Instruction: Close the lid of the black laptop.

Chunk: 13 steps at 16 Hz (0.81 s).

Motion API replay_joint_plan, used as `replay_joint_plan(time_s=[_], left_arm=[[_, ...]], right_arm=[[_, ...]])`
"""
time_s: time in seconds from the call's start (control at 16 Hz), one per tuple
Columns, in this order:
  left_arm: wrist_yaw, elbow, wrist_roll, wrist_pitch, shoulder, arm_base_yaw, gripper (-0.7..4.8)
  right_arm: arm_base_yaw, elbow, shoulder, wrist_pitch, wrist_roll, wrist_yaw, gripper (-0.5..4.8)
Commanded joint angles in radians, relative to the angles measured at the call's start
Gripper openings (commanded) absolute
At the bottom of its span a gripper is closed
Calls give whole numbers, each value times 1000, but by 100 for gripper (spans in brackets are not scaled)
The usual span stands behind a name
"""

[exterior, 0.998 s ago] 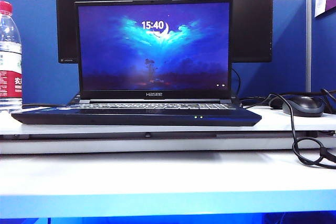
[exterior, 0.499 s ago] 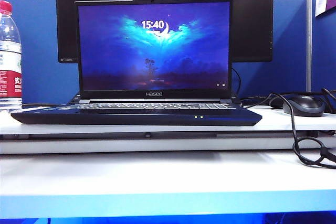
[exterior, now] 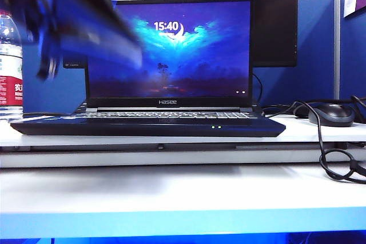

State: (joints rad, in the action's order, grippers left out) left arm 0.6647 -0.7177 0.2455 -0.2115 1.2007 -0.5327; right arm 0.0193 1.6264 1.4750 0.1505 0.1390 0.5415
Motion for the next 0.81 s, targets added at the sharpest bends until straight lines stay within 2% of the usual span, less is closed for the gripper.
replay_joint_plan(time_s=[0.06,0.31,0.5,0.81], left_arm=[[-522,-5,2,55,23,-164,71],[-626,-5,21,96,47,-184,71],[-569,-5,13,89,100,-183,71],[-553,-5,21,133,212,-182,71]], right_arm=[[8,7,28,39,-39,-8,-1],[41,7,72,27,-57,-62,-1],[58,7,100,-16,-58,-79,-1],[70,10,143,-47,-53,-72,-1]])
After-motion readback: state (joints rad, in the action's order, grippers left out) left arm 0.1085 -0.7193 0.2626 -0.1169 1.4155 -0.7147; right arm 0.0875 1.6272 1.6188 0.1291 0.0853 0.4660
